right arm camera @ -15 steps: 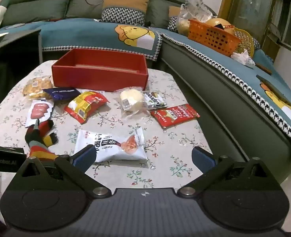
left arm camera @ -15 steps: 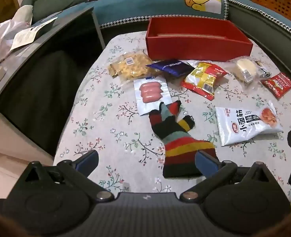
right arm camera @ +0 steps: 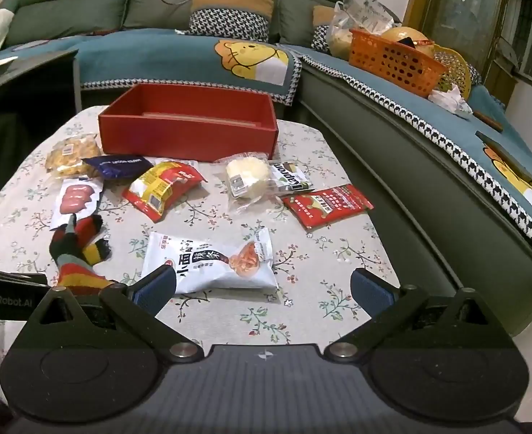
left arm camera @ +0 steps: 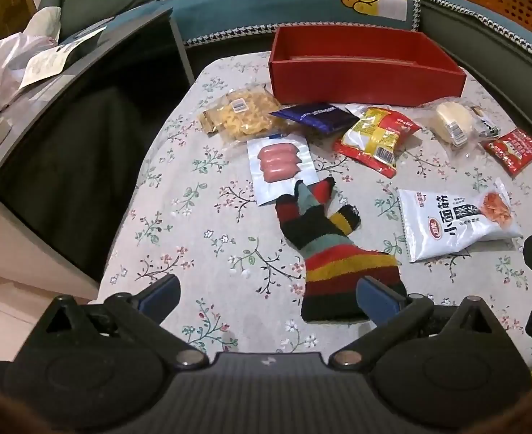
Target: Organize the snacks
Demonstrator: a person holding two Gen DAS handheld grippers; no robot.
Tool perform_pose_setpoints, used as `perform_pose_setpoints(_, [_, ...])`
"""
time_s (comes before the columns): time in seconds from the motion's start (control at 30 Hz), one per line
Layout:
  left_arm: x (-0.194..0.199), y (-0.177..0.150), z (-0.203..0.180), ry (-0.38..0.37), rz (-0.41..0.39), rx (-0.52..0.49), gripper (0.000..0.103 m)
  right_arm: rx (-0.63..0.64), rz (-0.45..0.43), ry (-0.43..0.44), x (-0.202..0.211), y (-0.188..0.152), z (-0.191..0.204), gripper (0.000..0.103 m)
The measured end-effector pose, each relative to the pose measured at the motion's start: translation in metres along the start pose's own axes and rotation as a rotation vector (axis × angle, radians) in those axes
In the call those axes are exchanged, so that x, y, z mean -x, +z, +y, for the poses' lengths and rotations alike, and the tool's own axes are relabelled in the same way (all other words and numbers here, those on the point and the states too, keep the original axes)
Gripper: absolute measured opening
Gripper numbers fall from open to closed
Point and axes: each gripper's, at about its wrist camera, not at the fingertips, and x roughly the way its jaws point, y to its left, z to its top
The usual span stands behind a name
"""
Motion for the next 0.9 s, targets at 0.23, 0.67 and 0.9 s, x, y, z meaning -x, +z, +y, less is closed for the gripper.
perform_pose_setpoints(0.23, [-0.002,-0.002,0.0,0.001,0.004,-0.002,0.103,0.007,0.004,-0.004,0.001,0.0,0.0,0.103])
perform_pose_setpoints(0.67, [-0.009,-0.003,-0.001,0.006,0.028,-0.006,0.103,0.008,0.03,0.003,-0.005,-0.001,-0.001,0.103])
perform_pose_setpoints(0.9, [-0.011,-0.003,-0.002,0.002,0.035,-0.007,0.103,0.016,0.035,0.01,-0.007,-0.001,0.001,0.103])
